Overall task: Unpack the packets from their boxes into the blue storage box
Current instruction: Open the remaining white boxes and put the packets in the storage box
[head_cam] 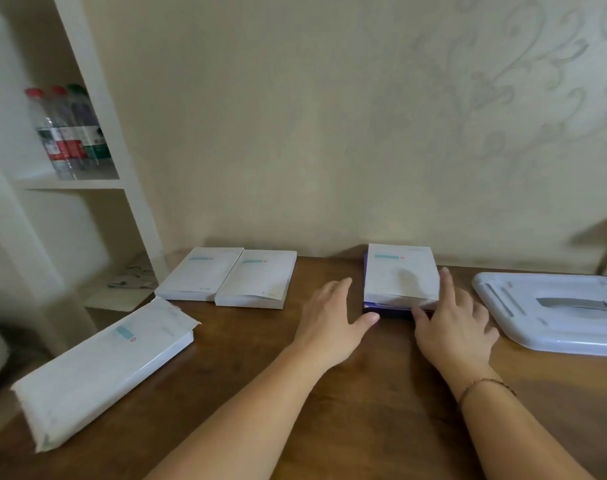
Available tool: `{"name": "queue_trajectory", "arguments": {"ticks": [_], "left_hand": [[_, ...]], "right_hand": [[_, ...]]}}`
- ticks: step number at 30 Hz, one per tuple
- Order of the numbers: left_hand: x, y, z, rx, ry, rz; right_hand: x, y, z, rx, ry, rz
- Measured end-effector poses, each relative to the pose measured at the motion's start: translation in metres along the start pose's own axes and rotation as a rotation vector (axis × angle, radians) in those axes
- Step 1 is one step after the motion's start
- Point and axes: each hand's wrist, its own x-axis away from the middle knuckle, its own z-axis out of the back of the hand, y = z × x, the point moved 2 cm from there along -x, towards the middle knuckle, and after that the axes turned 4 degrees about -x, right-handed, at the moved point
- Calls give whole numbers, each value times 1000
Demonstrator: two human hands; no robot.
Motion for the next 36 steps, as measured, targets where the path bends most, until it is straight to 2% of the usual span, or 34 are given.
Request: {"name": "queue_trajectory", "arguments": {"ticks": [3, 4, 6, 8, 9, 10, 12, 15, 18, 20, 22, 24, 27, 29, 32, 36], "left_hand": [[30, -59, 67, -215, 170, -109], [42, -86, 93, -290, 201, -83], [66, -147, 143, -374, 178, 106], [93, -204, 178, -369, 11, 397], [107, -225, 189, -353, -90, 501], [119, -241, 195, -326, -156, 569], [140, -255, 197, -275, -128, 628], [163, -245, 187, -244, -9, 652], [172, -224, 175, -112, 144, 673], [173, -209, 167, 210, 271, 678], [170, -192, 157, 556, 350, 691], [167, -171, 150, 744, 325, 715], [169, -145, 140, 893, 196, 723], [172, -131, 135, 953, 152, 676], [178, -104, 125, 997, 138, 580], [188, -74, 112, 1028, 172, 480]], "right_hand": [[35, -33, 9, -57, 177, 238], [53, -48, 6, -111, 152, 369], [95, -76, -8, -211, -94, 595], [130, -98, -31, -256, -420, 668], [142, -108, -42, -257, -520, 669], [151, -116, -51, -243, -576, 657], [160, -129, -63, -221, -607, 606], [166, -139, -71, -221, -606, 537], [178, -138, -68, -224, -593, 568], [190, -130, -60, -279, -593, 629], [206, -119, -48, -404, -718, 683], [217, -109, -35, -428, -771, 732], [216, -92, -18, -395, -547, 772], [211, -79, -8, -527, -399, 767], [207, -60, -2, -744, -355, 745], [206, -43, 7, -900, -315, 707]]}}
